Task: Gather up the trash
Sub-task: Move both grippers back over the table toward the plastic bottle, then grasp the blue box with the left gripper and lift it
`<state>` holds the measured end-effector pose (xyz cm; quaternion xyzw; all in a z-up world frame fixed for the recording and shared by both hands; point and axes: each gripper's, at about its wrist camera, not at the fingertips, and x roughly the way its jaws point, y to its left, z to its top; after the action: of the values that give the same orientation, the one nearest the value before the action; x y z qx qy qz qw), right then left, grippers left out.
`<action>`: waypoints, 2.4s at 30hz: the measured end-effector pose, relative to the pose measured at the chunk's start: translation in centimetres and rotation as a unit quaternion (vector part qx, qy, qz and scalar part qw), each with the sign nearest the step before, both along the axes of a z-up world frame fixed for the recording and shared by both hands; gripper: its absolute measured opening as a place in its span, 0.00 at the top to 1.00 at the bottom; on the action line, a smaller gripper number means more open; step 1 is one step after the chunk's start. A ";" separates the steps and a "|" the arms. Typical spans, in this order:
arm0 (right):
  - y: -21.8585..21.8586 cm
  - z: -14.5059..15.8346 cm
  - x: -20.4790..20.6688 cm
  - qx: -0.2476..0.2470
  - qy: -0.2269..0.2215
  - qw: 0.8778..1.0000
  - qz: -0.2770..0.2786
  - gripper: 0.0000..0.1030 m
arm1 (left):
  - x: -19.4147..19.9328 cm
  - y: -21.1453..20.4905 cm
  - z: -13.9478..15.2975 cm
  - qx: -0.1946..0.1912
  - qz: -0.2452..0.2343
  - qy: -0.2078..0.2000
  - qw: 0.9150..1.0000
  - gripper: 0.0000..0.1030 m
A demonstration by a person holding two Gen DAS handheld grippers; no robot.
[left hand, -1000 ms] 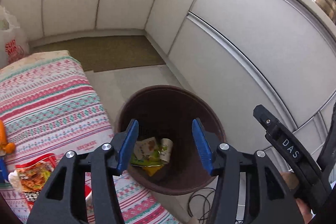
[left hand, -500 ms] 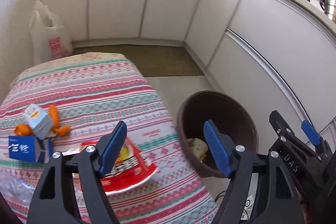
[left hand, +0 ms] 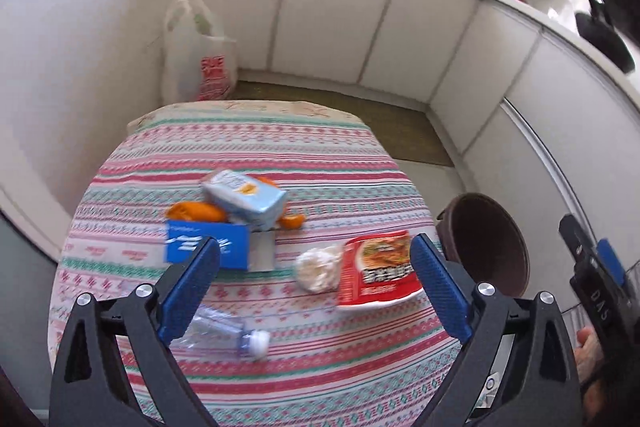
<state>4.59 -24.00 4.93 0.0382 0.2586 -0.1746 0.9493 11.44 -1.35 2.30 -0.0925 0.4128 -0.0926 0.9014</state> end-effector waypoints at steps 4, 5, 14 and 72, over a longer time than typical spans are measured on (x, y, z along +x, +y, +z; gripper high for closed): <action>3.4 -0.5 -0.2 -0.015 0.029 0.999 0.039 0.07 | -0.4 4.8 -0.7 -0.015 0.025 0.014 0.999 0.09; 4.1 -0.5 -0.3 -0.018 0.035 0.998 0.048 0.07 | -0.4 5.7 -1.2 -0.020 0.031 0.018 0.999 0.09; 6.6 0.3 3.4 -0.017 0.043 0.993 0.107 0.07 | 1.9 12.4 -6.3 -0.067 0.091 0.096 0.989 0.09; 1.0 -7.0 9.5 0.123 0.187 0.965 0.137 0.07 | 3.0 1.2 -11.7 0.275 -0.178 0.098 0.940 0.91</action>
<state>14.09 -23.03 -2.05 0.0854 0.4537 -0.0140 0.8870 14.49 -0.13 -9.39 0.2253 0.5179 -0.1254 0.8156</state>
